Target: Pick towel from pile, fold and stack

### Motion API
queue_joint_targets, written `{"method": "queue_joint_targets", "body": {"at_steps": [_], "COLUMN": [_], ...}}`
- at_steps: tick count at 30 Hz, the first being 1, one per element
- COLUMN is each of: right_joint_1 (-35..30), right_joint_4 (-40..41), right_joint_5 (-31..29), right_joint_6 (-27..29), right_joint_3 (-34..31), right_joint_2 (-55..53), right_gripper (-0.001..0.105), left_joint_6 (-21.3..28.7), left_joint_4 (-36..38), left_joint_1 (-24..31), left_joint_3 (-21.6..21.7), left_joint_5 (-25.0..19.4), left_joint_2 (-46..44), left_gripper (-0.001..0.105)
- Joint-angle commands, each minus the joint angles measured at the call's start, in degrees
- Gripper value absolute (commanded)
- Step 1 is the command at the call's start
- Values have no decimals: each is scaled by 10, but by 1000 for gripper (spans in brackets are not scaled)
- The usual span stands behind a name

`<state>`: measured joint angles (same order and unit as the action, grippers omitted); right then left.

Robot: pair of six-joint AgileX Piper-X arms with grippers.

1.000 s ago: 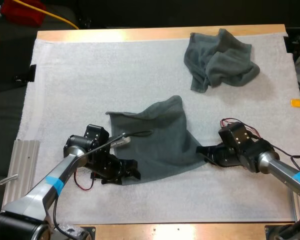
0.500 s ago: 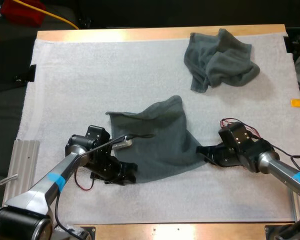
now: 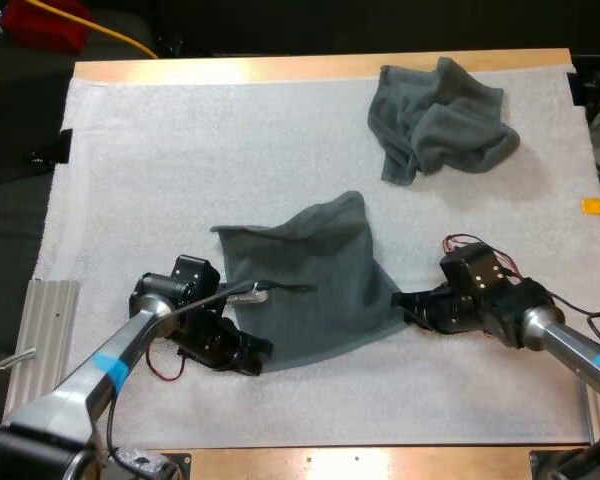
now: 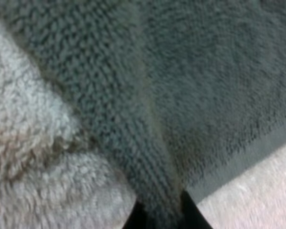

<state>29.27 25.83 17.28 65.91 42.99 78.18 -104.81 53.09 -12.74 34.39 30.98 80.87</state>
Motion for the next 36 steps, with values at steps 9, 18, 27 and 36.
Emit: {"method": "queue_joint_targets", "body": {"at_steps": [9, 18, 27, 36], "right_joint_1": [56, 131, 150, 149], "right_joint_4": [110, 180, 203, 137], "right_joint_5": [-32, -111, -122, -119], "right_joint_6": [8, -3, -47, -83], "right_joint_3": [2, 2, 2, 2], "right_joint_2": [-83, -126, -159, -154], "right_gripper": [1, 1, 1, 1], "left_joint_6": [36, 76, 78, 27], "left_joint_4": [102, 206, 222, 127], "left_joint_1": [-4, -14, -78, -59], "left_joint_3": [5, 8, 8, 8], "left_joint_5": [-27, -29, -29, 18], "left_joint_2": [-110, -163, -167, -165], "left_gripper": [0, 0, 13, 0]}}
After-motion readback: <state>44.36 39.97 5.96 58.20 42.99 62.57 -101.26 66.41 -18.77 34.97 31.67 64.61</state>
